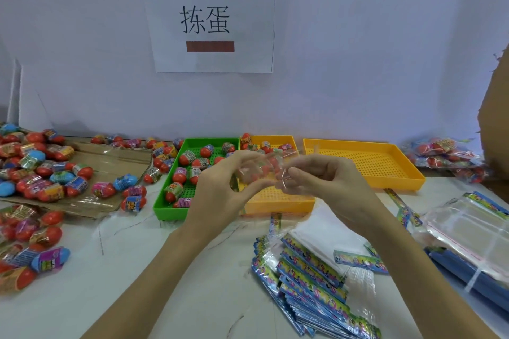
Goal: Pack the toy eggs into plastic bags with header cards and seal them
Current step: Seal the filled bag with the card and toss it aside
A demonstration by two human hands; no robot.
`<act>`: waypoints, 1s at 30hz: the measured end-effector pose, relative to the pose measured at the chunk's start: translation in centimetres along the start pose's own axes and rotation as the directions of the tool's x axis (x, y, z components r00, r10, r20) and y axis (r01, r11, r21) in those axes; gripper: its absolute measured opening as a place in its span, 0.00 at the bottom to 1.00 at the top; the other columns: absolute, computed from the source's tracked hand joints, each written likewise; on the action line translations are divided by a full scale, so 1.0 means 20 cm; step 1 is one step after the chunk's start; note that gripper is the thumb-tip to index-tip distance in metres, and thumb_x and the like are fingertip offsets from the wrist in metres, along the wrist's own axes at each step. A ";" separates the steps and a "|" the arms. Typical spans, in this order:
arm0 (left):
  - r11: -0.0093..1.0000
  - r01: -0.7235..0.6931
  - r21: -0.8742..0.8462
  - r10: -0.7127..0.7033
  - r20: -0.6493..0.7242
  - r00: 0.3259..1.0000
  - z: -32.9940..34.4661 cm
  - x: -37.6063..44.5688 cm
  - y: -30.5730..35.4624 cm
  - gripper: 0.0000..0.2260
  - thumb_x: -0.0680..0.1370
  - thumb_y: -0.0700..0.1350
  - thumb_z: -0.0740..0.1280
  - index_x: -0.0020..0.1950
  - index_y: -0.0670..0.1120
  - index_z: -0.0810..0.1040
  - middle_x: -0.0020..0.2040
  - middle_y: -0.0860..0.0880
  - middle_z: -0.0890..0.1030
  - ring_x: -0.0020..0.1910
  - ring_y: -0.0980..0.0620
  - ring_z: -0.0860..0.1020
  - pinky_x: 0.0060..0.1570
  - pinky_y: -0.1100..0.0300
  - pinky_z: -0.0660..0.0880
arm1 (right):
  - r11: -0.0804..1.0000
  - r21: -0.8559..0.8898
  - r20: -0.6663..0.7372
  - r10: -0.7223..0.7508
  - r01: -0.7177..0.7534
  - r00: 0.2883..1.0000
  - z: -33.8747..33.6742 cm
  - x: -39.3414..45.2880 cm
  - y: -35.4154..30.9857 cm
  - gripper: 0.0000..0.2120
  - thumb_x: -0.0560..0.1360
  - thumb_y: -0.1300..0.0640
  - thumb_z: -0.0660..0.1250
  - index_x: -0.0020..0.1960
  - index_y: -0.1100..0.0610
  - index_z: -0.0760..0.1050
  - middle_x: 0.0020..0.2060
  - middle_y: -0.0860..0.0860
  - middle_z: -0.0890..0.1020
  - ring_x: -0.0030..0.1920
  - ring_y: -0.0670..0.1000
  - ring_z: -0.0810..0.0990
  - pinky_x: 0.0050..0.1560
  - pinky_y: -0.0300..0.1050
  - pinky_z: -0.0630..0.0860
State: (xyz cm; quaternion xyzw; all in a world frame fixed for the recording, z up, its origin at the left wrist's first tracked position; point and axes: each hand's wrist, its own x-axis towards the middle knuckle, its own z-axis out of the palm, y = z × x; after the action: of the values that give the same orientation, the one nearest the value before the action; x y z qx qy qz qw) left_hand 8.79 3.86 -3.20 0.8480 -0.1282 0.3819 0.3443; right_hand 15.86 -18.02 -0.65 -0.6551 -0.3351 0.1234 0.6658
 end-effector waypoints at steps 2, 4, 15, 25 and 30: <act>0.990 0.070 -0.122 -0.071 0.002 0.997 -0.02 -0.01 0.01 0.21 0.73 0.51 0.78 0.63 0.48 0.81 0.47 0.56 0.86 0.44 0.57 0.84 0.44 0.68 0.79 | 0.992 0.100 0.107 0.062 -0.073 0.992 0.00 0.00 0.00 0.15 0.79 0.58 0.72 0.63 0.62 0.81 0.56 0.60 0.86 0.58 0.61 0.86 0.58 0.50 0.83; 0.971 0.127 -0.205 -0.126 0.019 0.992 -0.02 -0.01 0.03 0.21 0.71 0.49 0.80 0.63 0.48 0.81 0.46 0.55 0.86 0.45 0.57 0.85 0.47 0.66 0.80 | 0.984 0.091 0.177 0.138 -0.156 0.974 0.01 0.00 0.01 0.19 0.78 0.55 0.74 0.66 0.61 0.80 0.57 0.60 0.86 0.59 0.61 0.85 0.59 0.49 0.82; 0.944 -0.183 0.276 0.126 0.210 0.970 -0.03 -0.03 0.08 0.34 0.73 0.63 0.72 0.74 0.46 0.76 0.65 0.50 0.81 0.64 0.52 0.76 0.65 0.55 0.72 | 0.968 -0.250 0.058 0.055 -0.039 0.997 0.07 -0.02 -0.01 0.06 0.79 0.58 0.72 0.53 0.60 0.84 0.50 0.50 0.89 0.55 0.49 0.87 0.60 0.46 0.82; 0.990 -0.067 0.122 0.035 0.240 0.970 -0.03 -0.03 0.09 0.21 0.76 0.50 0.76 0.67 0.49 0.79 0.51 0.59 0.82 0.40 0.62 0.77 0.42 0.60 0.80 | 0.953 -0.301 0.173 0.019 0.035 0.985 0.16 -0.04 -0.01 0.09 0.83 0.56 0.67 0.62 0.57 0.76 0.56 0.50 0.86 0.60 0.49 0.84 0.63 0.55 0.80; 0.979 0.205 0.004 -0.204 0.146 0.968 -0.06 -0.01 0.03 0.11 0.73 0.49 0.80 0.53 0.51 0.84 0.39 0.58 0.84 0.31 0.55 0.82 0.35 0.55 0.82 | 0.970 -0.131 -0.058 -0.213 0.204 0.975 0.14 0.00 -0.01 0.10 0.85 0.62 0.61 0.60 0.64 0.79 0.51 0.57 0.87 0.54 0.57 0.87 0.58 0.52 0.83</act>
State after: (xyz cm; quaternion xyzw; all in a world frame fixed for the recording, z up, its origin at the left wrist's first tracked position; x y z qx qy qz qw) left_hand 7.71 4.27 -2.58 0.8805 -0.0671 0.2805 0.3763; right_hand 14.02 -15.86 -0.71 -0.6604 -0.3851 0.0078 0.6446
